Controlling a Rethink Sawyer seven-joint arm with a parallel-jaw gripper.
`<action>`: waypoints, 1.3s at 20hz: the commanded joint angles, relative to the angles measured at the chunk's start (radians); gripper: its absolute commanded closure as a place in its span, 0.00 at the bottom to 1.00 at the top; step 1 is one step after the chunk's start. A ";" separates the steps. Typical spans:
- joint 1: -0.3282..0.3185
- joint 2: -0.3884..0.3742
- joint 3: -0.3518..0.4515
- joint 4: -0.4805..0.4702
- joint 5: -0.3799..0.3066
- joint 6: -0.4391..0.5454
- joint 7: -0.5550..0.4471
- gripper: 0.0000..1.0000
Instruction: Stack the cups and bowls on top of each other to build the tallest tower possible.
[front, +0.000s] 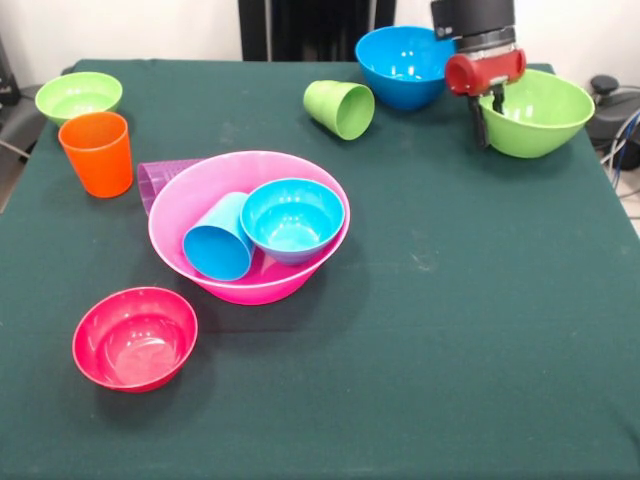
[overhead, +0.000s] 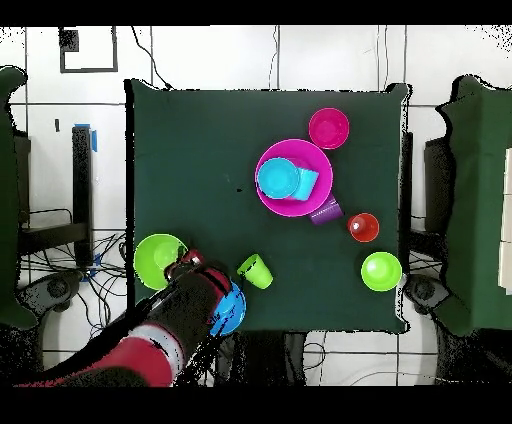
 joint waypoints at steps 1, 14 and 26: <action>-0.418 -0.106 0.640 -0.097 -0.533 0.419 0.388 1.00; -0.187 -0.097 0.128 0.106 0.487 -0.473 0.047 1.00; -0.447 -0.534 0.601 0.134 -0.157 0.245 0.432 1.00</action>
